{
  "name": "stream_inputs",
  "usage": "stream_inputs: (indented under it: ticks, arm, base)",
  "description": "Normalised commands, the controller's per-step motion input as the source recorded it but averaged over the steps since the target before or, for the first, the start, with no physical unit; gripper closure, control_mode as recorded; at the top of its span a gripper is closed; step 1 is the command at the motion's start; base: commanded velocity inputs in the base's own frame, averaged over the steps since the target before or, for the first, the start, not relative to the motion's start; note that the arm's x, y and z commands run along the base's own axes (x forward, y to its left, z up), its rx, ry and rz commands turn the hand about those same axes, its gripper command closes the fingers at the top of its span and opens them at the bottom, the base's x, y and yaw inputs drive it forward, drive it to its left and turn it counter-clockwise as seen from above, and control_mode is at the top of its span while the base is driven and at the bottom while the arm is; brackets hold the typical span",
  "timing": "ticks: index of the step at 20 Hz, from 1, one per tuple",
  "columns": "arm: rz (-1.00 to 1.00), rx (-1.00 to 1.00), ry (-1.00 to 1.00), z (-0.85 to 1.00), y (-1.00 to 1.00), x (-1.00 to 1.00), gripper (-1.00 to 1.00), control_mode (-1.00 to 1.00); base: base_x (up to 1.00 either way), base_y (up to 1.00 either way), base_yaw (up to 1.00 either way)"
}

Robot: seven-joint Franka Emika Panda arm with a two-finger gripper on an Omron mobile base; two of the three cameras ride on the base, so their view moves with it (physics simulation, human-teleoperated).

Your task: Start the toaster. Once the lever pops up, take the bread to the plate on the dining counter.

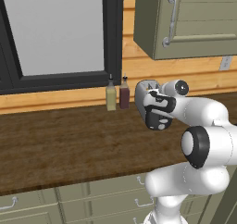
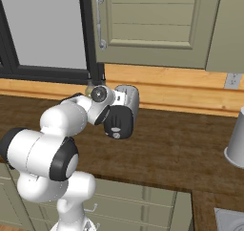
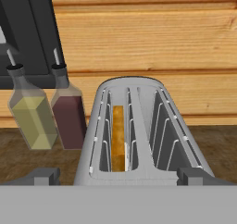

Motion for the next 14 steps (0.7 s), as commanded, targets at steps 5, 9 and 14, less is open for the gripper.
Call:
stream_inputs:
  ticks: [5, 9, 14]
  arm:
    - [0.00, 0.00, 0.00, 0.00, 0.00, 0.00, -1.00, -1.00]
    - [0.00, 0.00, 0.00, 0.00, 0.00, 0.00, -1.00, -1.00]
    - [0.00, 0.00, 0.00, 0.00, 0.00, 0.00, -1.00, -1.00]
  base:
    - [0.00, 0.00, 0.00]
    - [0.00, 0.00, 0.00]
    - [0.00, 0.00, 0.00]
